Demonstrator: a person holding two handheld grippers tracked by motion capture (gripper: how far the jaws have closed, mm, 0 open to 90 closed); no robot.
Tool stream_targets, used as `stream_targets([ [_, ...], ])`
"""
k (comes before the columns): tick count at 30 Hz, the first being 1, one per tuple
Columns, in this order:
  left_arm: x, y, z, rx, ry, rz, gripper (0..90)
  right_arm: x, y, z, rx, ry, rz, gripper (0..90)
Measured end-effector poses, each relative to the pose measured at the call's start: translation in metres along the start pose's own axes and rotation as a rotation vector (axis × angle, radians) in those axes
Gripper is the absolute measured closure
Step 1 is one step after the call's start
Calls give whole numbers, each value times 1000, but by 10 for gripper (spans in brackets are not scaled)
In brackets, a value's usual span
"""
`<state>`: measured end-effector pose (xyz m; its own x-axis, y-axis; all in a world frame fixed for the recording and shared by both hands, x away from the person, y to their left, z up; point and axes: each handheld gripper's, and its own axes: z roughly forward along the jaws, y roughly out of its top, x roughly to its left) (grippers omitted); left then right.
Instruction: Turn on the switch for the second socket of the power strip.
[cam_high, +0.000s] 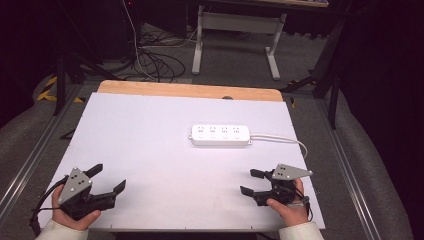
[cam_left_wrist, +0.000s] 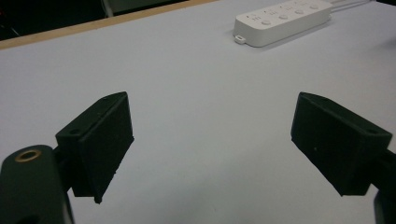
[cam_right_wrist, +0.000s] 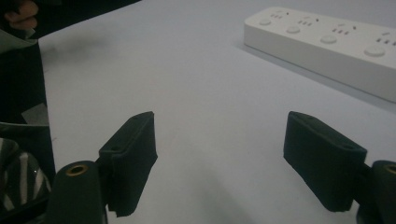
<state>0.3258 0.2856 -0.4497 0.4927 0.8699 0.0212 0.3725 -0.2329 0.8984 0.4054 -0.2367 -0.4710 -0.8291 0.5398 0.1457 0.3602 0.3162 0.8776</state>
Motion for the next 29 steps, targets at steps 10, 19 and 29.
stream_targets([
  [10, 3, -4, -4, -2, 6, -3, 126, 3, -19, 5, 126, -69, -54, 139],
  [19, 9, -5, -2, 2, 9, -10, 125, -2, -19, 7, 85, -116, -38, 139],
  [29, 5, -5, 0, -3, 9, 36, 140, 0, -18, 2, 61, -158, -62, 143],
])
